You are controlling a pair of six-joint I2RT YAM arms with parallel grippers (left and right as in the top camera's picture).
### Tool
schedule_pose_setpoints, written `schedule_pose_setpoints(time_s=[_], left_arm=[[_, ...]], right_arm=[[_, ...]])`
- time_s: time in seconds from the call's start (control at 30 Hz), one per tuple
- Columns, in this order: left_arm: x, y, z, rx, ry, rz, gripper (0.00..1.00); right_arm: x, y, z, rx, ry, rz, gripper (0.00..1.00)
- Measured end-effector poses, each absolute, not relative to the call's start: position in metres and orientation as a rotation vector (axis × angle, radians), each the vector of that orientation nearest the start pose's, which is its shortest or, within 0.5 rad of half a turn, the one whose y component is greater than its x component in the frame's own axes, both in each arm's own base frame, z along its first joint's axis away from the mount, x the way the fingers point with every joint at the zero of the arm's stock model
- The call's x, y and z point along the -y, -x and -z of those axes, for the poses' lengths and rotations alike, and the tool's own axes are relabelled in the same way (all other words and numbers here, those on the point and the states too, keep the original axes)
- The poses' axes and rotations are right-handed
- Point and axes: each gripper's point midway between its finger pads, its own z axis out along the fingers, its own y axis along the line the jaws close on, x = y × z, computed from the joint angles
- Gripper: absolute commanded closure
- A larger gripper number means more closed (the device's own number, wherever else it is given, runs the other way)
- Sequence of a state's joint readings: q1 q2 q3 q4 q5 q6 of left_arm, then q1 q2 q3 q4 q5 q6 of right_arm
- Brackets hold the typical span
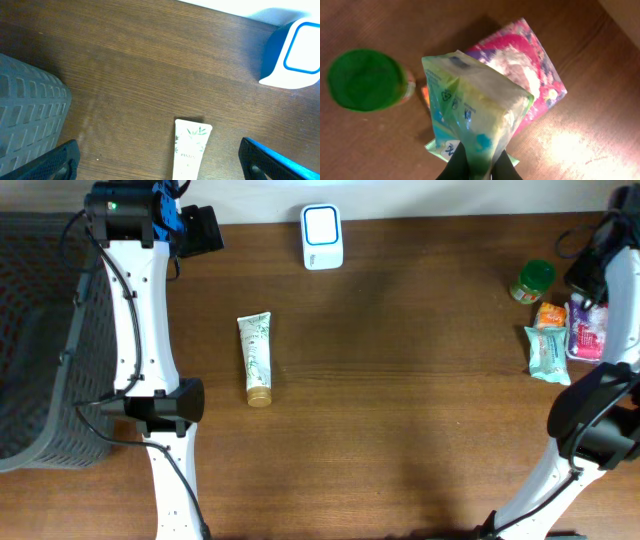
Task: Scan the item barcode
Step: 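Carry the tissue pack right and drop it among the packages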
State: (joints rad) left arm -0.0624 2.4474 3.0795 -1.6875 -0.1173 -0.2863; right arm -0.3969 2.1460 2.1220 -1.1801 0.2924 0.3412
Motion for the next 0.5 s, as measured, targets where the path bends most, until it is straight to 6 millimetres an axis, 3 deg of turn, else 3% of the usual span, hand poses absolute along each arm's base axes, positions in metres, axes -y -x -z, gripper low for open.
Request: schedule_pose_setpoints(time_s=[0.07,0.13,0.17,0.27,0.37,0.4,0.43,0.47,0.5], left_arm=[[0.011,-0.506,-0.263,-2.593,0.332,-0.032,0.01],[0.011,-0.506,-0.263,-2.594,0.332,-0.032,0.01],[0.011,-0.506,-0.263,-2.593,0.332,-0.032,0.01],[0.011,-0.506,-0.263,-2.593,0.332,-0.032,0.01],[0.011,-0.506,-0.263,-2.593,0.332,-0.032,0.01],[0.011,-0.506,-0.263,-2.593,0.332,-0.032,0.01],[0.011,-0.506,-0.263,-2.593,0.332,-0.032,0.01],[0.011,-0.506,-0.263,-2.593,0.332,-0.032,0.01],[0.011,-0.506,-0.263,-2.592,0.332,-0.031,0.01]], right_arm=[[0.236,-0.433,-0.151,-2.574,-1.079,0.400,0.79],[0.232,-0.430,-0.131,-2.601,-1.092,0.384,0.51],[0.232,-0.429,-0.127,-2.612,-1.089,0.382,0.45],[0.232,-0.430,-0.127,-2.608,-1.083,0.380,0.46],[0.217,-0.435,-0.133,-2.616,-1.059,0.252,0.46],[0.206,-0.435,-0.148,-2.605,-1.040,0.165,0.46],[0.188,-0.432,-0.192,-2.537,-0.991,0.041,0.43],[0.171,-0.423,-0.226,-2.495,-0.952,-0.045,0.27],[0.148,-0.403,-0.262,-2.462,-0.913,-0.152,0.01]])
